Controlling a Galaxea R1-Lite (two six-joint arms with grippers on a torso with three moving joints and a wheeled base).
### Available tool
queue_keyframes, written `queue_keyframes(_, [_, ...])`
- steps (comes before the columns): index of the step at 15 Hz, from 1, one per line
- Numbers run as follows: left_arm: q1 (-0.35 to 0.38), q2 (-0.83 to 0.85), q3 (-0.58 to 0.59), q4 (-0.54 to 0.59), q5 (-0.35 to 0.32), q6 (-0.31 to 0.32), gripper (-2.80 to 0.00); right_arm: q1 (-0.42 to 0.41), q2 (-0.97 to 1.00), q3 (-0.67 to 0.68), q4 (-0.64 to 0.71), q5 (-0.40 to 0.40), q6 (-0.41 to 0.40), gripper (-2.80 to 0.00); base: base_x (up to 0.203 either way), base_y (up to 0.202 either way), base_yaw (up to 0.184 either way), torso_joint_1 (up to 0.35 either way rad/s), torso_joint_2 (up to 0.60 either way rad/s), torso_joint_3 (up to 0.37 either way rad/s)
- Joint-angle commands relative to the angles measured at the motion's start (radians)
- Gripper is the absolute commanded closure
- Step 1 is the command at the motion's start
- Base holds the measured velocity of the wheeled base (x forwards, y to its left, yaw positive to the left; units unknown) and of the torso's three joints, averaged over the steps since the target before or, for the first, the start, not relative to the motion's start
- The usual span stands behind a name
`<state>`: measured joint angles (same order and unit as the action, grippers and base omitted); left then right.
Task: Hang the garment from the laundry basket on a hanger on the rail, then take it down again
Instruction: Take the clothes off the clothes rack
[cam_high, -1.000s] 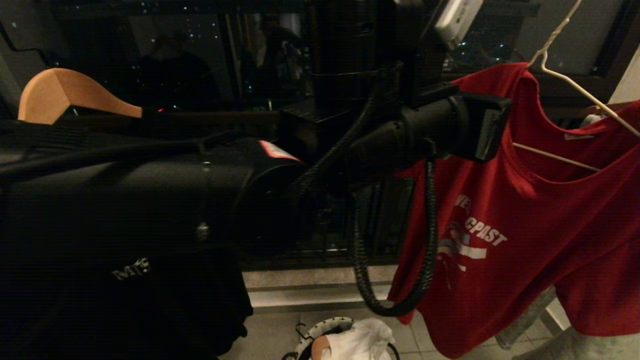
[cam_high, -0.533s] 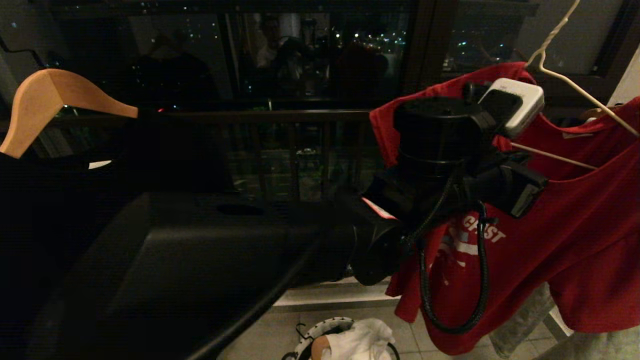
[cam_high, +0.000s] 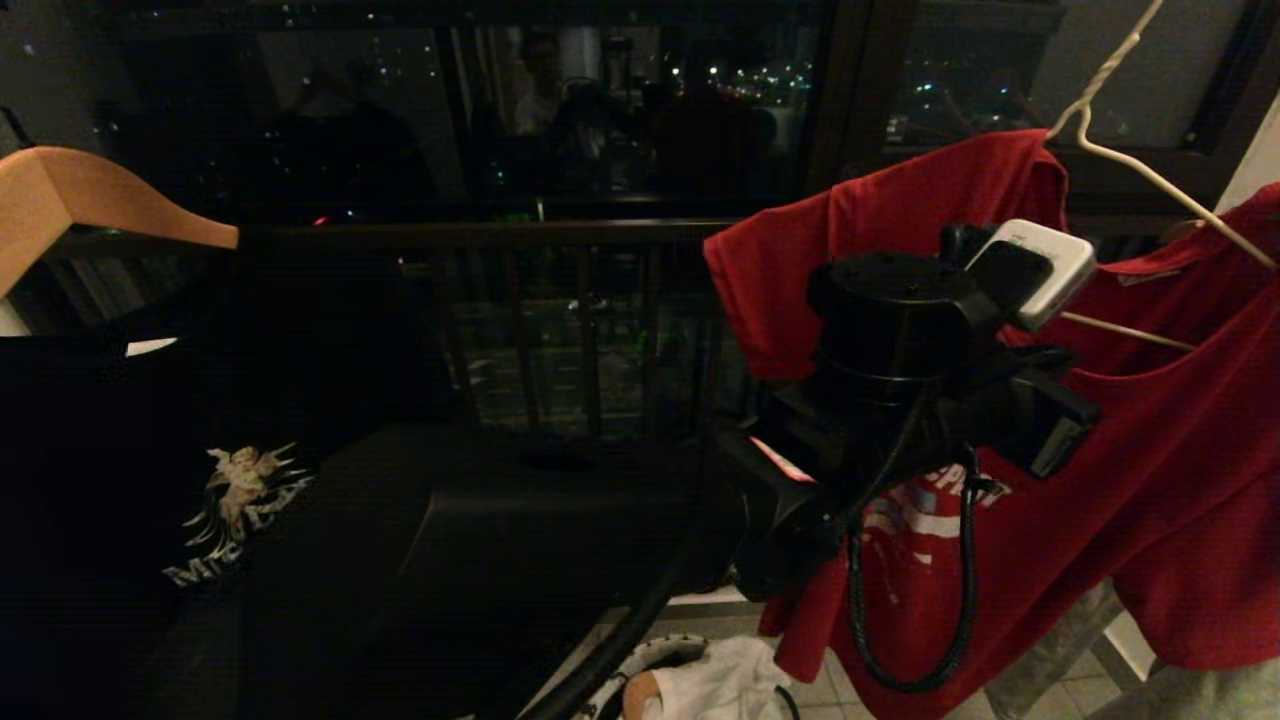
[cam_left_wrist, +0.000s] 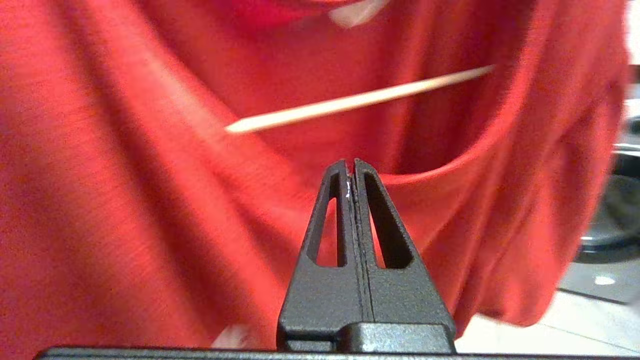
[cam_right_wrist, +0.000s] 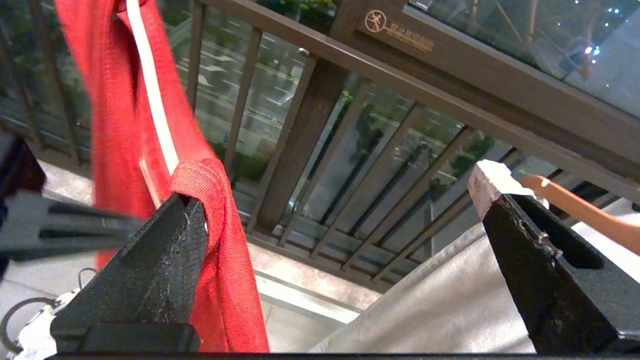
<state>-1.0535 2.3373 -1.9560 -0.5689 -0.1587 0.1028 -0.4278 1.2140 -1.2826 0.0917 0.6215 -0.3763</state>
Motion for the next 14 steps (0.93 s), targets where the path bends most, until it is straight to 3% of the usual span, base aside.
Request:
queue_keyframes(1, [-0.011,0.015,0.0,-0.024,-0.022,-0.001,0.0,0.011,-0.005,0.0,0.0,0.003,-0.004,-2.8,0.0,0.0,0.0,0.0,0.0,0.0])
queue_keyframes(5, [-0.048,0.016,0.0,-0.071,-0.041,-0.031,0.0,0.015,-0.002,0.0,-0.003,0.001,-0.004,-2.8,0.0,0.0,0.0,0.0,0.0,0.0])
queue_keyframes(10, [-0.057,0.003,0.003,-0.125,0.053,-0.024,0.0,0.015,0.026,-0.019,-0.004,-0.003,-0.004,-2.8,0.0,0.0,0.0,0.0,0.0,0.0])
queue_keyframes(14, [-0.087,-0.049,0.076,-0.126,0.053,-0.061,0.0,0.014,0.051,-0.047,-0.004,-0.005,-0.004,-2.8,0.0,0.0,0.0,0.0,0.0,0.0])
